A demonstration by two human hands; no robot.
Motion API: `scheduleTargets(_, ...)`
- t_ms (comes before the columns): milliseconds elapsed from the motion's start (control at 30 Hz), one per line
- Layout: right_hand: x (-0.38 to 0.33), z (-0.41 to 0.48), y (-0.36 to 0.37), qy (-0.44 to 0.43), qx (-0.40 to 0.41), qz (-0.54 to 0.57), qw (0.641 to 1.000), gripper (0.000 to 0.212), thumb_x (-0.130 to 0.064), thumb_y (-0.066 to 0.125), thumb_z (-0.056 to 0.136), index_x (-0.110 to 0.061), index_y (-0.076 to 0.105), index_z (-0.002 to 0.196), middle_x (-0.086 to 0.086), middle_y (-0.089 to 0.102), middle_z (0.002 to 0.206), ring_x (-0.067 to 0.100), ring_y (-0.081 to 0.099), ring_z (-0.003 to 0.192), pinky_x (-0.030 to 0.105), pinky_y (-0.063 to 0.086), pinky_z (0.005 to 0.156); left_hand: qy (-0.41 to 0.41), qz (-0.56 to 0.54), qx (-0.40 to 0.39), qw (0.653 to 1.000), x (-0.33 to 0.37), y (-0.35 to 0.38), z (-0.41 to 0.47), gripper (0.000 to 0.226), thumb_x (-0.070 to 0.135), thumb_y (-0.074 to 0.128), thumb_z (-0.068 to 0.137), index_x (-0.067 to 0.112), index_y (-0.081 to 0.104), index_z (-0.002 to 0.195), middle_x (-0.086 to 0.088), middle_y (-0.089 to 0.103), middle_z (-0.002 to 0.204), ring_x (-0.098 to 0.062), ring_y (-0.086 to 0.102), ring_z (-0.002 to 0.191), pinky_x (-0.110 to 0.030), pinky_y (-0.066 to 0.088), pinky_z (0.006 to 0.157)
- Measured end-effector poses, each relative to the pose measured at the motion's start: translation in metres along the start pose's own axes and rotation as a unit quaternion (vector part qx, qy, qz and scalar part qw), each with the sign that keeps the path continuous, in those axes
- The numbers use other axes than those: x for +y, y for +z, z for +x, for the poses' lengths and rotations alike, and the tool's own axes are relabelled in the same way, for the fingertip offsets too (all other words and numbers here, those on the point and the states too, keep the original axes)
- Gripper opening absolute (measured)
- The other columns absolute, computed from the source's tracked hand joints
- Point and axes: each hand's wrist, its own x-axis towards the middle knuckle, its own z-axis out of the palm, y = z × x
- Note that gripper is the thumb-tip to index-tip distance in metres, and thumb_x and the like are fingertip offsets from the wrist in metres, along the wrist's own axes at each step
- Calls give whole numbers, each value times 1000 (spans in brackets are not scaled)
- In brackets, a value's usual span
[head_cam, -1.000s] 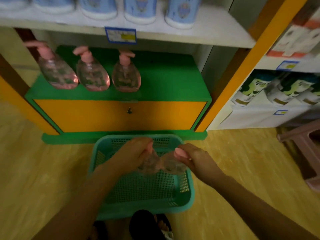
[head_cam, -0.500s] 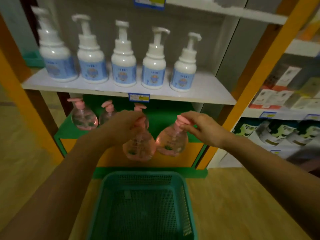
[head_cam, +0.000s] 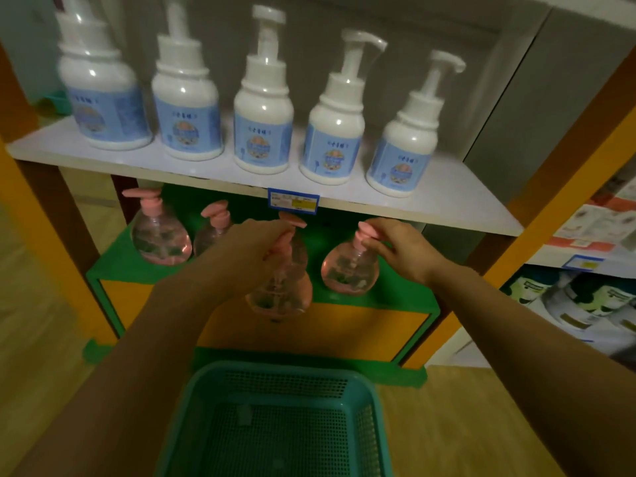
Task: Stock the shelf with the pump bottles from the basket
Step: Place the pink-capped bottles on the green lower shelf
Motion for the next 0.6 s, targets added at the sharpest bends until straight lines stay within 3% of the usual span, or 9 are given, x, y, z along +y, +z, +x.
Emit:
scheduleTargets(167, 8, 21, 14, -4, -15, 7, 1000, 24, -32, 47, 92, -15, 59, 104, 5, 66, 108, 20, 59, 102, 40, 47, 95, 7, -10, 29, 1000, -6, -2, 6, 31, 5, 52, 87, 31, 47, 103, 24, 40, 73, 6, 41, 66, -9, 29, 63)
scheduleTargets(233, 10, 25, 21, 4, -31, 18, 999, 25, -28, 48, 93, -13, 58, 110, 8, 65, 113, 22, 58, 105, 42, 46, 97, 9, 1, 47, 999, -8, -4, 5, 29, 6, 51, 88, 20, 54, 113, 20, 42, 79, 6, 39, 68, -6, 25, 74)
scheduleTargets(300, 10, 29, 28, 15, -37, 33, 999, 29, -24, 49, 92, -14, 55, 119, 10, 61, 121, 25, 56, 112, 43, 44, 100, 11, 8, 61, 998, -9, -6, 3, 28, 7, 49, 89, 15, 55, 115, 16, 42, 84, 4, 38, 77, 4, 15, 78)
scheduleTargets(400, 11, 34, 32, 46, -28, 62, 997, 38, -21, 49, 92, -14, 48, 130, 12, 55, 132, 27, 50, 122, 43, 41, 105, 17, -5, 68, 998, -9, -5, 1, 26, 6, 49, 89, 16, 55, 112, 18, 42, 83, 9, 38, 70, 19, 5, 69)
scheduleTargets(500, 10, 33, 36, 62, -21, 60, 996, 42, -20, 48, 93, -13, 42, 135, 13, 50, 137, 29, 46, 127, 40, 37, 108, 20, -28, 66, 997, -8, -4, 1, 24, 7, 50, 89, 29, 49, 99, 26, 40, 78, 17, 38, 68, 18, 10, 72)
scheduleTargets(600, 0, 19, 42, 64, 21, 31, 997, 50, -14, 48, 92, -8, 33, 140, 13, 38, 145, 28, 35, 134, 33, 26, 112, 14, -45, 53, 997, -7, 0, 2, 23, 9, 52, 88, 31, 51, 96, 23, 49, 82, 7, 49, 75, -2, 32, 76)
